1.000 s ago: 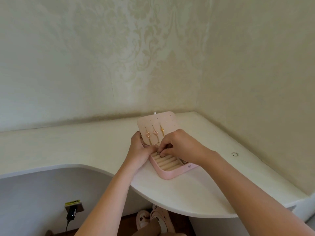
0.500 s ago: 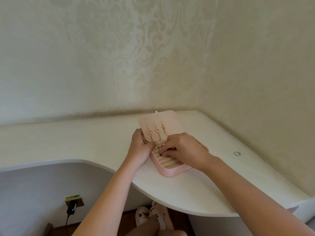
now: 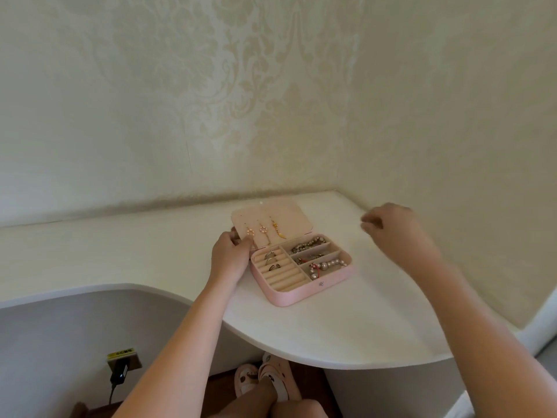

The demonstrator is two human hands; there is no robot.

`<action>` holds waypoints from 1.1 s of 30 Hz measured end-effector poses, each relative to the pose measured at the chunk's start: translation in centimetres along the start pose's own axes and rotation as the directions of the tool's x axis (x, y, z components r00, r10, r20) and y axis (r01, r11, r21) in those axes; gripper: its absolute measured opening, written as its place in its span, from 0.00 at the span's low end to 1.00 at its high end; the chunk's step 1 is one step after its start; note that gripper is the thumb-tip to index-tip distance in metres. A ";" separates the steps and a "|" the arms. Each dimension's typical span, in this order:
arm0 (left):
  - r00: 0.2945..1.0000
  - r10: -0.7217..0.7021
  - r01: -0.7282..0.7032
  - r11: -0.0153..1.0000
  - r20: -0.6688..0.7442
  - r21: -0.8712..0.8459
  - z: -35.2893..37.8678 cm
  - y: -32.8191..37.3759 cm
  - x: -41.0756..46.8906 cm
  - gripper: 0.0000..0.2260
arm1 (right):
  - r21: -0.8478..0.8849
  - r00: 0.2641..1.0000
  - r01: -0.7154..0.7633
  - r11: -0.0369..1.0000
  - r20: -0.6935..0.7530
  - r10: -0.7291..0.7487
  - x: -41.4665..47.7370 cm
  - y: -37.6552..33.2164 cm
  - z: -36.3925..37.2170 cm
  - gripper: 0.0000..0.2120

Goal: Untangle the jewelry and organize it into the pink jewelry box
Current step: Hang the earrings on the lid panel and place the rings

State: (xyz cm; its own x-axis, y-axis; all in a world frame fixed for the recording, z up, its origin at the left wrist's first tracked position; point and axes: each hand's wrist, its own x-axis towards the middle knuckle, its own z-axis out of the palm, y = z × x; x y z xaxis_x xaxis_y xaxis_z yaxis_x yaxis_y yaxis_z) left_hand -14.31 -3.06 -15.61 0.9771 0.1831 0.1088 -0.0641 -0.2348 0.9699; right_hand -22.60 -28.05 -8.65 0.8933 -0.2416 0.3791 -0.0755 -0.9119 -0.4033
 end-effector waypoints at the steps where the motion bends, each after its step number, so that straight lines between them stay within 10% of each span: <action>1: 1.000 -0.022 0.022 1.000 -0.020 0.010 0.3 0.1 0.3 0.10 | -0.144 0.988 -0.132 0.981 0.057 0.141 0.4 1.5 -0.7 0.10; 6: 0.994 -0.044 0.050 0.997 -0.097 0.056 1.6 0.9 1.7 0.12 | -0.412 0.876 -0.286 0.865 0.253 0.411 -0.3 4.0 -0.3 0.20; 22: 1.000 -0.017 0.000 0.771 0.020 0.637 1.6 0.0 5.5 0.22 | -0.062 0.876 -0.287 0.956 0.388 0.288 0.9 3.4 -0.5 0.06; 28: 1.000 0.014 -0.018 0.781 0.011 0.624 1.4 0.0 5.3 0.20 | 0.287 0.977 -0.001 0.958 0.203 -0.060 -0.8 -2.7 -0.9 0.05; 33: 0.999 0.043 -0.035 0.798 0.002 0.602 1.3 -0.1 5.3 0.15 | 0.252 0.861 0.350 0.902 0.291 -0.416 -2.5 -8.2 2.4 0.08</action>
State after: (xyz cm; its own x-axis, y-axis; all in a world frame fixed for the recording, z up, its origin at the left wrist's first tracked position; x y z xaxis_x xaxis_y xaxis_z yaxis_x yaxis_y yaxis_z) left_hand -8.91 -3.28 -15.38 0.9737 0.1713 0.1500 0.0368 -0.7684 0.6389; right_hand -23.13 -19.17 -8.29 0.9299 0.2678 0.2520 0.3567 -0.8236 -0.4409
